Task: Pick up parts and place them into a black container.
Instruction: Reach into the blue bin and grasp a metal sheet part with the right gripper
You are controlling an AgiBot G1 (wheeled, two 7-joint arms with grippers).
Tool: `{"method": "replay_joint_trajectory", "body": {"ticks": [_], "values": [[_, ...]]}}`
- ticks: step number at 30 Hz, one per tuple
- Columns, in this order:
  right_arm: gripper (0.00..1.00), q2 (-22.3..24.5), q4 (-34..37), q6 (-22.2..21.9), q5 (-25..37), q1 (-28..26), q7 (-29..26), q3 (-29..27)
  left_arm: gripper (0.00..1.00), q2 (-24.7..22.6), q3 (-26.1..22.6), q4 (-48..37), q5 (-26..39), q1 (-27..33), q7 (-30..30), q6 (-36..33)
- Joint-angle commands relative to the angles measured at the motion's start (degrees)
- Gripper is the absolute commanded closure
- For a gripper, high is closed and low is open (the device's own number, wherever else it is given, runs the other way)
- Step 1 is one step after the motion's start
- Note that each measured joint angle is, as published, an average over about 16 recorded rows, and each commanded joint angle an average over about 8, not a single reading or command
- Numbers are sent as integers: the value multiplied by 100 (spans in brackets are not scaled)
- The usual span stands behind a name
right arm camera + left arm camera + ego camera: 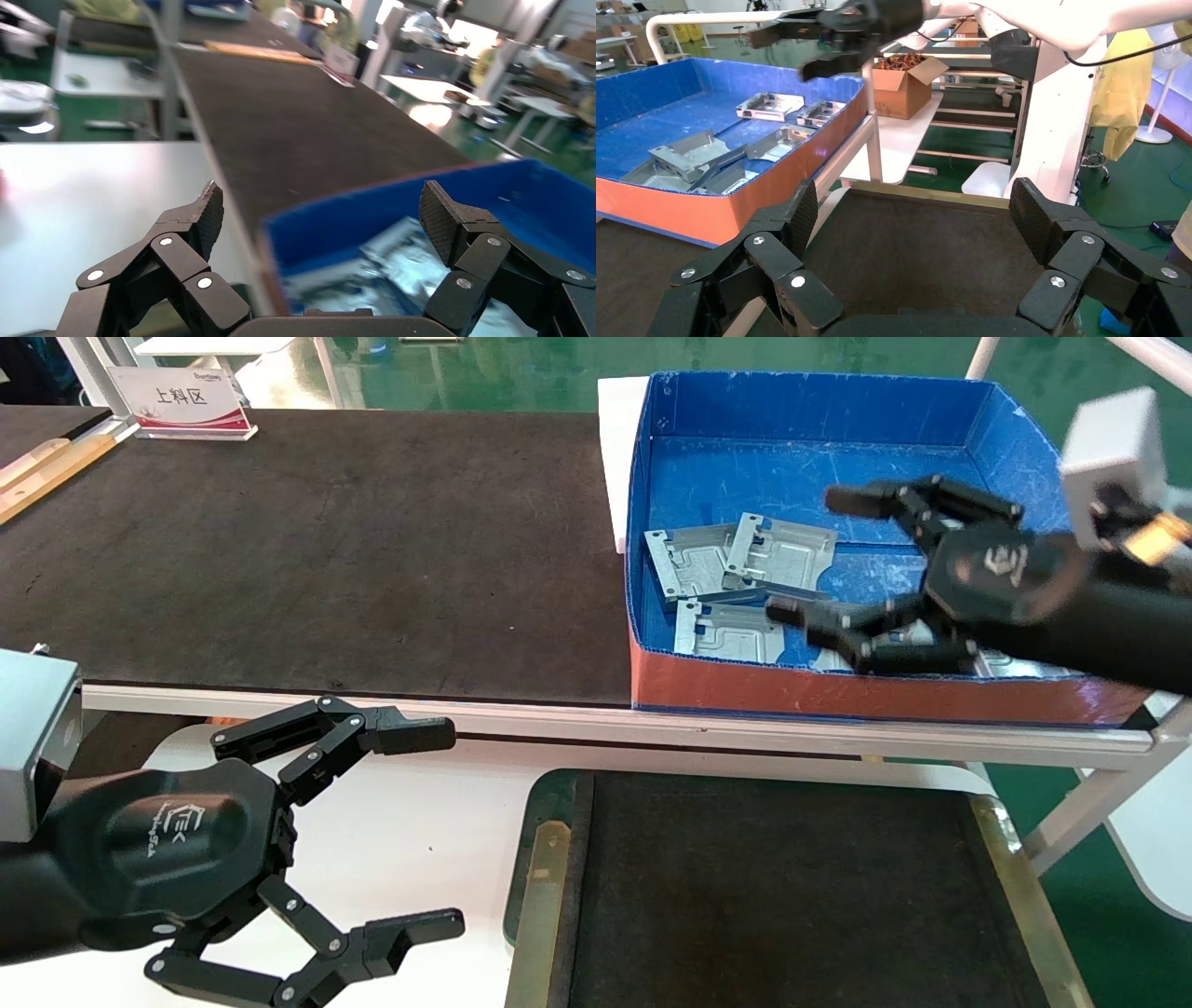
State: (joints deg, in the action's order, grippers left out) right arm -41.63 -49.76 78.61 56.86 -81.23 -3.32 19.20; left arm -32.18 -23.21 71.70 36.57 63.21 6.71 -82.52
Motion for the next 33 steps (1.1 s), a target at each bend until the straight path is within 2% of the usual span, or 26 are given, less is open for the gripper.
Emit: {"method": "replay_joint_trajectory", "body": {"ticks": [1, 4, 12, 16, 21, 33], "values": [[0, -159, 497, -32, 254, -330, 188, 92, 0, 0, 0, 0, 0, 0, 0, 0], [0, -361, 1197, -101, 514, -732, 487, 189, 0, 0, 0, 0, 0, 0, 0, 0], [0, -774, 2806, -418, 962, -1531, 1194, 352, 100, 0, 0, 0, 0, 0, 0, 0], [0, -912, 3450, -728, 1056, -1792, 1377, 368, 100, 0, 0, 0, 0, 0, 0, 0], [0, -1050, 4094, -1199, 1140, -2085, 1342, 386, 100, 0, 0, 0, 0, 0, 0, 0], [0, -1336, 4982, -2201, 1705, -2750, 507, 756, 100, 0, 0, 0, 0, 0, 0, 0]]}}
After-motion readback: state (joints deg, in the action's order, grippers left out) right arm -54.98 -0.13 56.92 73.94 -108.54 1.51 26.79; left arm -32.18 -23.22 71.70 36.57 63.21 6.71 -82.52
